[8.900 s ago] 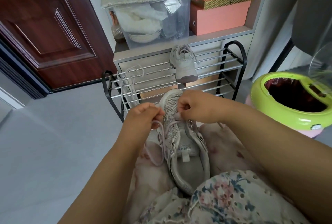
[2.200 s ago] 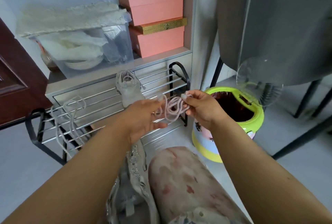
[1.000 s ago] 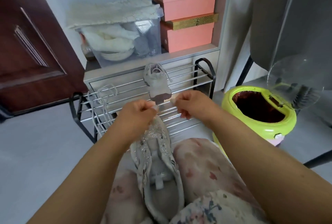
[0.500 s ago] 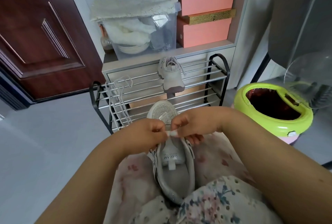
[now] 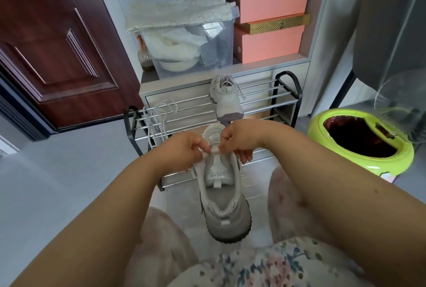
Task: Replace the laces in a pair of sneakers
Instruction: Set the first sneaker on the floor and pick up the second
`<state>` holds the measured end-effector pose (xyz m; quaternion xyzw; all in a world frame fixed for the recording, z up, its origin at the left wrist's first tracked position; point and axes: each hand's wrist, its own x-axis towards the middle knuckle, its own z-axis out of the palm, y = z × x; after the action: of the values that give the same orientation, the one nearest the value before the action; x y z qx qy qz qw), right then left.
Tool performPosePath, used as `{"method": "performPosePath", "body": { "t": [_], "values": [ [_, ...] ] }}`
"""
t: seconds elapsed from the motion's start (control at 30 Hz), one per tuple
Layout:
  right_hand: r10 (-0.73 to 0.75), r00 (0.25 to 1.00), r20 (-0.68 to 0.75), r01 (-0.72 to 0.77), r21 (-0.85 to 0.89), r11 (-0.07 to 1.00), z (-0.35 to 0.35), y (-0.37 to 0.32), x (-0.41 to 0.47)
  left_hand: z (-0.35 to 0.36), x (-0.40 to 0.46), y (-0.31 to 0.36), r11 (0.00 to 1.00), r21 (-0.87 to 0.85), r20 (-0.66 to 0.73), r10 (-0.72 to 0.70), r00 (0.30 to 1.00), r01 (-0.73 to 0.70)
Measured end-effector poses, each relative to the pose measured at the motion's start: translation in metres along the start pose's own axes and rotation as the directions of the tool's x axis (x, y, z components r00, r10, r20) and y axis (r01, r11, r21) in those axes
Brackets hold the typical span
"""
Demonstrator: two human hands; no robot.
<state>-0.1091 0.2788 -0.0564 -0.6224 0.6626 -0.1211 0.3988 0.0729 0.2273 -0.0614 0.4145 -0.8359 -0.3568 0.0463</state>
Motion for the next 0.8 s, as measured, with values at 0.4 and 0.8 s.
{"method": "performPosePath", "body": {
  "t": [0.4,0.8],
  "values": [
    [-0.002,0.991,-0.137,-0.023,-0.178,0.984,0.057,0.063,0.099,0.048,0.068,-0.085,0.986,-0.041,-0.030,-0.164,0.986,0.163],
    [0.146,0.989,0.026,-0.144,-0.056,0.988,0.120,0.128,0.187,0.122,0.130,-0.179,0.943,-0.082,0.042,-0.320,0.947,0.322]
  ]
}}
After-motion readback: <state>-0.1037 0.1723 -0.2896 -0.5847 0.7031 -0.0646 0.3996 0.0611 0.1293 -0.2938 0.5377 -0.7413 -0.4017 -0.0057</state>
